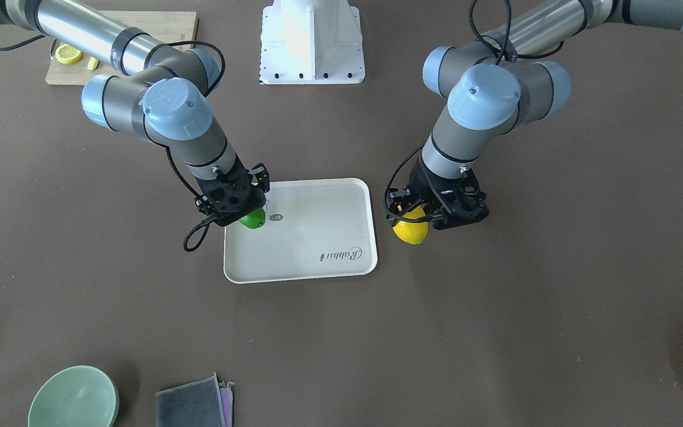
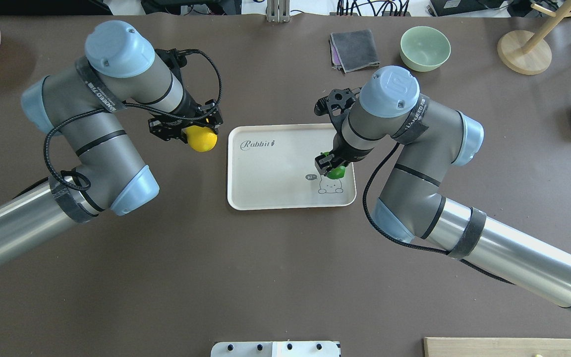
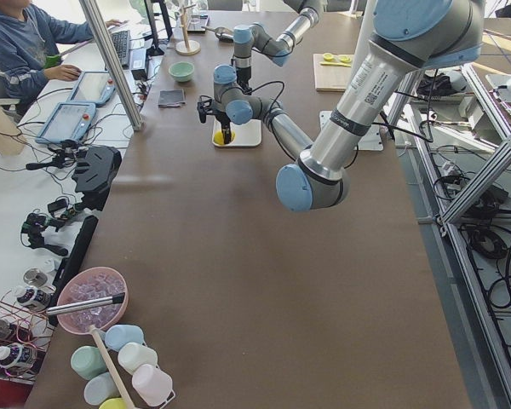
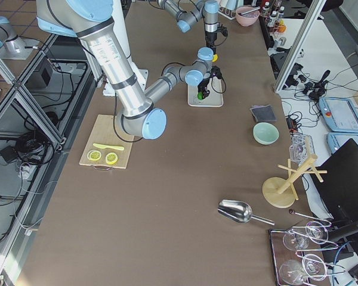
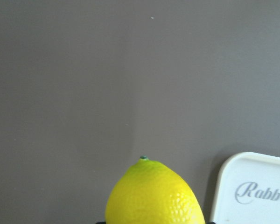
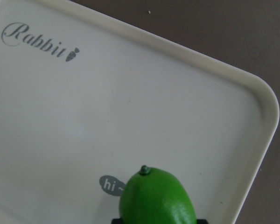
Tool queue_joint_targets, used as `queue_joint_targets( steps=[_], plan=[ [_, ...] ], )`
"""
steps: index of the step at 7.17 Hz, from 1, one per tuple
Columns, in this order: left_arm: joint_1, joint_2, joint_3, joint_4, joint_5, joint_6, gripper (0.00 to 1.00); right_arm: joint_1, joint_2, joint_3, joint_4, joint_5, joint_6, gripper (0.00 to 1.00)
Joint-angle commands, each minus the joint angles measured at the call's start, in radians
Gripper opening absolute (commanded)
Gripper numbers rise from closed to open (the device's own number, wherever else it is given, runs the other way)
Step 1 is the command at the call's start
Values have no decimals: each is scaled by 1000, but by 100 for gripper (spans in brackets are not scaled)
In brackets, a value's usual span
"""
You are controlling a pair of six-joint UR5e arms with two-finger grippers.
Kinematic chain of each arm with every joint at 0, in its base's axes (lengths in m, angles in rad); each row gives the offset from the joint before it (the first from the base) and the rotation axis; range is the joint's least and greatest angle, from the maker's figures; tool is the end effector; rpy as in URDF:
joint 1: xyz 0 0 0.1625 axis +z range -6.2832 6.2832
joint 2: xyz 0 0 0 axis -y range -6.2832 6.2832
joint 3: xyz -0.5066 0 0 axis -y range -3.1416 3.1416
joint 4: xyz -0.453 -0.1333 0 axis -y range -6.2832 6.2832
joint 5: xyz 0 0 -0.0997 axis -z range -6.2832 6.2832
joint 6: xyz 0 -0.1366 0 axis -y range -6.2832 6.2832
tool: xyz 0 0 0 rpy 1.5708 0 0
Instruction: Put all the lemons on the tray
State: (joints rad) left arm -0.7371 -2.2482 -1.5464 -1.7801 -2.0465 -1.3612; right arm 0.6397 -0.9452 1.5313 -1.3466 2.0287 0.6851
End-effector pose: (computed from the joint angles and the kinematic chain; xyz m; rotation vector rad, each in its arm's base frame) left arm 0.5703 -0.6132 0.2853 -0.0112 0.9574 -0.2818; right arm -0.6236 -0.5549 0.3348 0.2387 -0.8795 -0.4143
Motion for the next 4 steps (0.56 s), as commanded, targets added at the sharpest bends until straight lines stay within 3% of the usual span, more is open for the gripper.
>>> queue_joint_targets(
  steps=[1, 3, 4],
  plan=[
    [36, -80, 69, -8, 6, -41, 0, -6, 29, -13, 1, -13, 42, 100],
    [61, -99, 162, -130, 9, -42, 0, 67, -25, 50, -14, 30, 30, 100],
    [65, -103, 178, -157, 9, -53, 0, 137, -84, 94, -14, 109, 22, 100]
  ],
)
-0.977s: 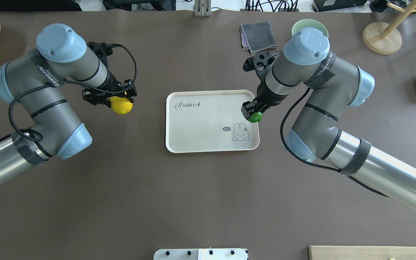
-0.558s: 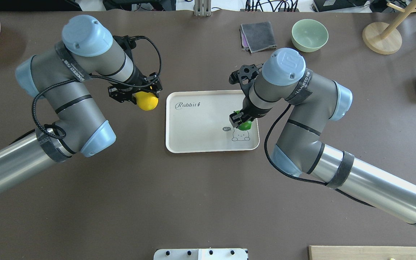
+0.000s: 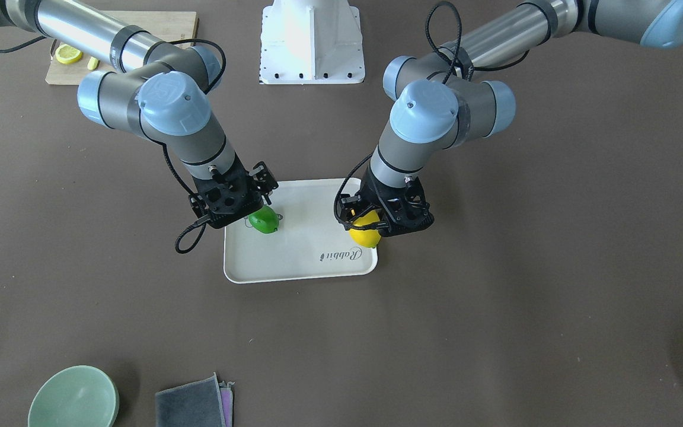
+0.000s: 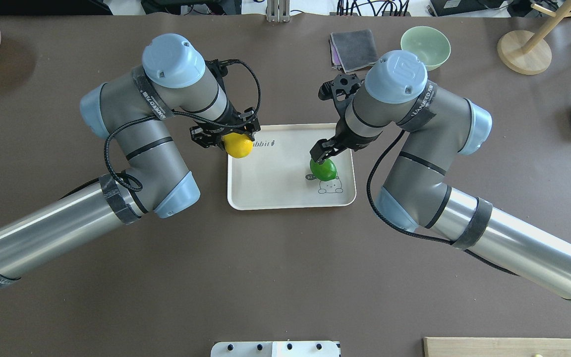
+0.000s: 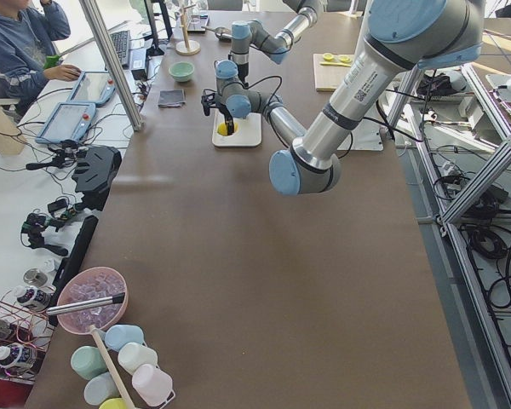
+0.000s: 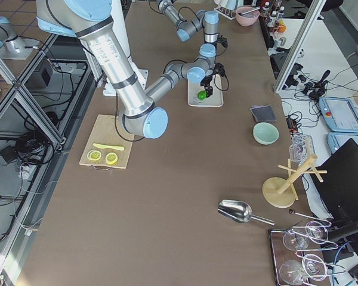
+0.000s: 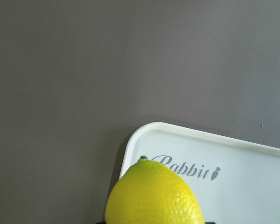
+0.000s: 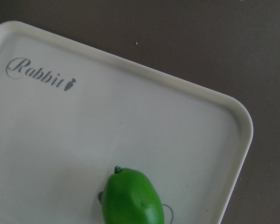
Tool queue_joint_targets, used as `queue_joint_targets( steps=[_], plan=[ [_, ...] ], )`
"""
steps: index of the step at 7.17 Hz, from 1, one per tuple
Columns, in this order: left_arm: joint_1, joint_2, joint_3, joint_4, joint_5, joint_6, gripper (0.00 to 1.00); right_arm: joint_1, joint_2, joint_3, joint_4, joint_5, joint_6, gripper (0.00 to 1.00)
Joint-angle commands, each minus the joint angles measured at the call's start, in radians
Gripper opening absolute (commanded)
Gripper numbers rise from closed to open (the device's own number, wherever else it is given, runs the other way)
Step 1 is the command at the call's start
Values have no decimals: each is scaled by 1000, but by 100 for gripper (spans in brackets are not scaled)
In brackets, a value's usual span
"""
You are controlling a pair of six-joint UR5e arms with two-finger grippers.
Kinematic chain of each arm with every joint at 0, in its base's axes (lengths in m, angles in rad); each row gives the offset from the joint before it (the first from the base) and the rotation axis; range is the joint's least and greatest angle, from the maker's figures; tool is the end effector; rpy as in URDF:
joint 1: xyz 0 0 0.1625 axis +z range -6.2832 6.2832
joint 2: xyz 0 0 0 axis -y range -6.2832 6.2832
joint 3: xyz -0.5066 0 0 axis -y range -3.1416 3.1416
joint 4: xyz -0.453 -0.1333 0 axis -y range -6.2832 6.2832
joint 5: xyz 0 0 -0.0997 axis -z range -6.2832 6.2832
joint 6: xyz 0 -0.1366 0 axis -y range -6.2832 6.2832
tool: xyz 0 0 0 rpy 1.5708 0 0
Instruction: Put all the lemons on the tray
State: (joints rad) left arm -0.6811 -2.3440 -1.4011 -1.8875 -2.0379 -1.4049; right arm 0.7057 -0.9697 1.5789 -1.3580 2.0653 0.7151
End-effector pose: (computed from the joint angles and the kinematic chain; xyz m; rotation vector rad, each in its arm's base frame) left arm 0.6417 -0.6125 0.2625 -0.0241 1.0022 -0.2567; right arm -0.5751 -0.5800 0.3299 0.2361 -0.9029 -0.3421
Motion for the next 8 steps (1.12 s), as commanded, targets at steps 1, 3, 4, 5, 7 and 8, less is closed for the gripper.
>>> queue_joint_targets(
  steps=[1, 3, 4, 5, 7, 8],
  plan=[
    [15, -8, 37, -68, 1, -8, 49, 127, -98, 58, -3, 102, -57, 100],
    [8, 0, 42, -104, -1, 4, 98, 240, -193, 69, -4, 153, -217, 100],
    [-18, 27, 21, -91, -7, 12, 98, 280, -267, 107, -4, 157, -280, 100],
    [-53, 129, -65, -79, -21, 106, 98, 328, -317, 114, -6, 167, -345, 100],
    [-192, 291, -188, 9, -105, 383, 98, 427, -410, 101, -7, 182, -503, 100],
    [-287, 364, -231, 75, -149, 570, 98, 495, -434, 80, -36, 206, -543, 100]
  ],
)
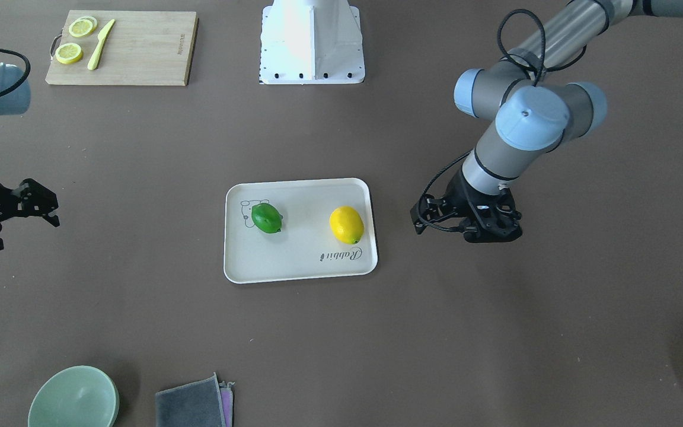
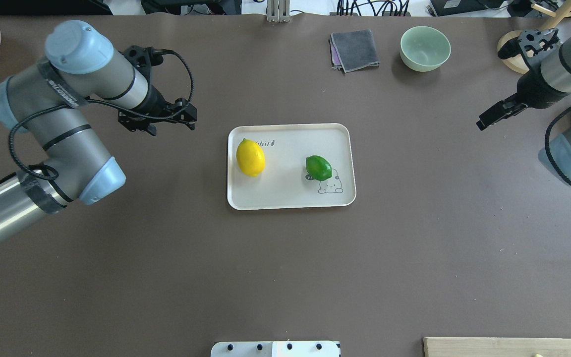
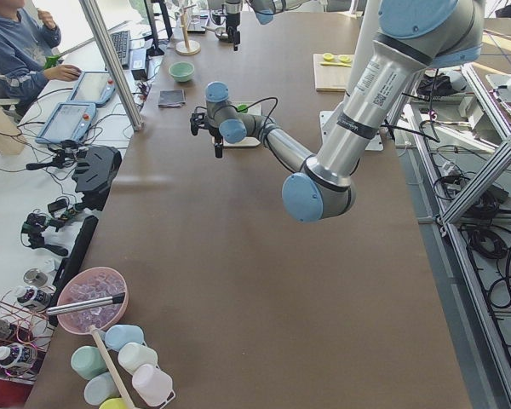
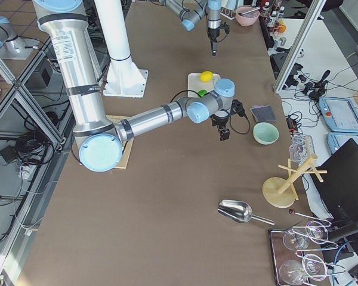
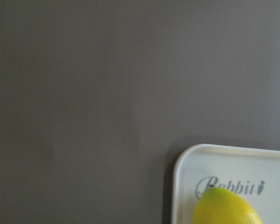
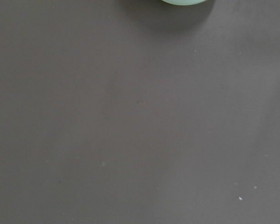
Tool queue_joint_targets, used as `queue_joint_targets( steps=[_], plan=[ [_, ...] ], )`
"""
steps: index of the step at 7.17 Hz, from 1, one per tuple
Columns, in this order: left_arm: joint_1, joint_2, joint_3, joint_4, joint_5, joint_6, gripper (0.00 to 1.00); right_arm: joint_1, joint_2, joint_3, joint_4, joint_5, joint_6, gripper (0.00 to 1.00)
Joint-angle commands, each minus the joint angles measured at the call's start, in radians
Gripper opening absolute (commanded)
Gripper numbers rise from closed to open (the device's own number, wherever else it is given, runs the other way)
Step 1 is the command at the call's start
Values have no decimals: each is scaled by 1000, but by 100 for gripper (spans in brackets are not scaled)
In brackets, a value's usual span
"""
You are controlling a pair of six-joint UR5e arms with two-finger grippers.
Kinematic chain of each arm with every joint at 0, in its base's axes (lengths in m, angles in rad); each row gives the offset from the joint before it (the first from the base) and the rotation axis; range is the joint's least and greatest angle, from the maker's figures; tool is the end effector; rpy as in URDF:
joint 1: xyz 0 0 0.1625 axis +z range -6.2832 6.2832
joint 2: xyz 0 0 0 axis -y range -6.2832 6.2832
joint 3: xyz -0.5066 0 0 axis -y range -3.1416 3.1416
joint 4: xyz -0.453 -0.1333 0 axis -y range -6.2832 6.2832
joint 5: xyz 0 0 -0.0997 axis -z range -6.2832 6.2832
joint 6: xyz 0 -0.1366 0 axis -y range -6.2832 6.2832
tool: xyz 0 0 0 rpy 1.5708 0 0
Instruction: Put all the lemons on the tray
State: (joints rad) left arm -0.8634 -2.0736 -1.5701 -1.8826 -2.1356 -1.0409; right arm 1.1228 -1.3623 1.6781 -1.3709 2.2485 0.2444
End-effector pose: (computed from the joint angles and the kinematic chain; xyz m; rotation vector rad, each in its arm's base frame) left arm 0.4700 -0.6423 0.3951 0.0990 0.9472 -0.0782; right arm -0.2493 -0.6287 0.5608 0.2426 -0.7950 -0.3665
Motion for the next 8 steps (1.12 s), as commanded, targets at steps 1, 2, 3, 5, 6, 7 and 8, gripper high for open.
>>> queue_joint_targets(
  steps=[1, 2, 3, 5, 6, 7, 8],
  plan=[
    [-191, 156, -82, 133, -67, 405, 98, 142, -50, -40, -87, 40, -174, 100],
    [-265, 206, -84, 161, -66, 573, 98, 200, -58, -44, -155, 65, -221, 100],
    [-346, 269, -85, 161, -67, 725, 98, 263, -82, -43, -201, 68, -223, 100],
    [-423, 384, -97, 165, -85, 794, 98, 359, -180, -49, -198, 54, -226, 100],
    [-424, 441, -97, 157, -104, 795, 98, 377, -217, -47, -195, 51, -228, 100],
    [-439, 441, -100, 160, -137, 795, 98, 388, -233, -47, -197, 42, -228, 100],
    [-472, 441, -103, 163, -197, 795, 98, 388, -236, -50, -195, 2, -228, 100]
  ],
)
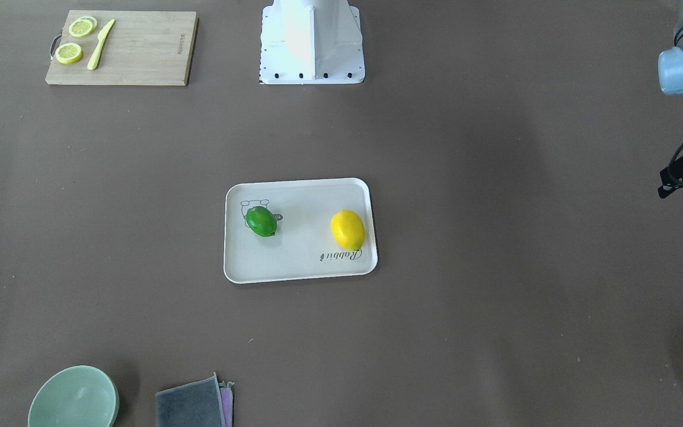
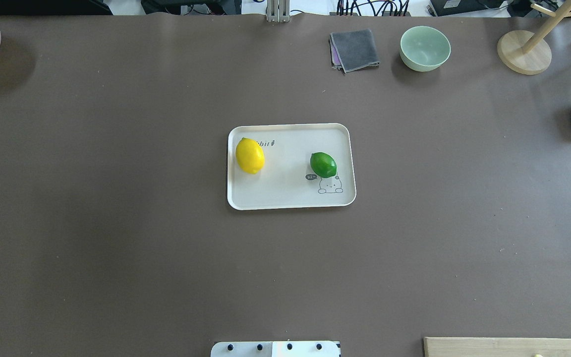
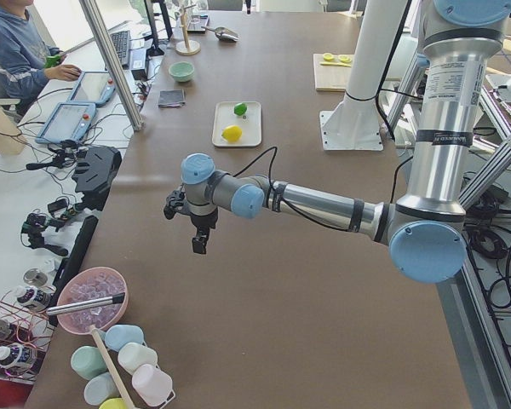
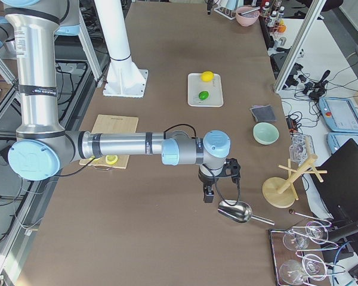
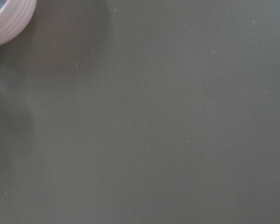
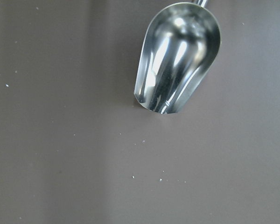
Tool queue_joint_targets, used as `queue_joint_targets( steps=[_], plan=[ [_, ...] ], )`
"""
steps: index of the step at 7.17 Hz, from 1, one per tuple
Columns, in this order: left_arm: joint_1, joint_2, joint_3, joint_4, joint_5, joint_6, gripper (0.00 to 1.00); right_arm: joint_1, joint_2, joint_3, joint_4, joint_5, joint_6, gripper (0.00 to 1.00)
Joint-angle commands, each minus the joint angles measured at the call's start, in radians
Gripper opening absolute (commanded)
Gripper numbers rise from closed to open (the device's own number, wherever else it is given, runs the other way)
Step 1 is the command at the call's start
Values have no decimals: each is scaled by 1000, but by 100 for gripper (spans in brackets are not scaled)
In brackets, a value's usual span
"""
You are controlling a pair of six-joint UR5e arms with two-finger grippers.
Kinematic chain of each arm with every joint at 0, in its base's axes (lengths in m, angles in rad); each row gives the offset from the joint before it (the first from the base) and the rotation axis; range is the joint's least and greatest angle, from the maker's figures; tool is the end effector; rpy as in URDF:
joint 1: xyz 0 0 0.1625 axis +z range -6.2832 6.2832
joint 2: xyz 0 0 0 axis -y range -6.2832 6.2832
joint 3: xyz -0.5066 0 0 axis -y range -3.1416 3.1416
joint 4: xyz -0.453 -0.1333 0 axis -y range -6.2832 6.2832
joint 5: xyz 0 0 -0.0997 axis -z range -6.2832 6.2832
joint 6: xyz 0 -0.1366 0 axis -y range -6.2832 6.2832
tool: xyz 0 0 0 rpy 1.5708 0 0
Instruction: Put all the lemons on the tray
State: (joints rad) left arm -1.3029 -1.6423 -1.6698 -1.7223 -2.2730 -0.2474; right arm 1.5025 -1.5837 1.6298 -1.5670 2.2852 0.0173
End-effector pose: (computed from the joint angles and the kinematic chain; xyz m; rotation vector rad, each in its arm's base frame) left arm 0.1181 -0.6004 0.6583 0.1211 0.7518 0.1325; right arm 0.0061 -0.5524 0.7463 0.0172 -0.7158 -0.0666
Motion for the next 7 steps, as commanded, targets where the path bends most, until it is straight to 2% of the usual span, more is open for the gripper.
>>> queue_joint_targets(
  steps=[1, 2, 4, 7],
  plan=[
    [-74, 7, 2, 4, -68, 84, 98, 8, -15, -2, -4, -26, 1, 100],
    [-104, 7, 21, 26, -68, 167, 98, 7, -10, -2, -5, -29, 1, 100],
    [-110, 4, 21, 92, -68, 160, 98, 7, -15, -1, -5, -20, 1, 100],
    [-115, 15, 10, 92, -68, 163, 98, 7, -27, 11, 2, -3, 4, 100]
  ],
)
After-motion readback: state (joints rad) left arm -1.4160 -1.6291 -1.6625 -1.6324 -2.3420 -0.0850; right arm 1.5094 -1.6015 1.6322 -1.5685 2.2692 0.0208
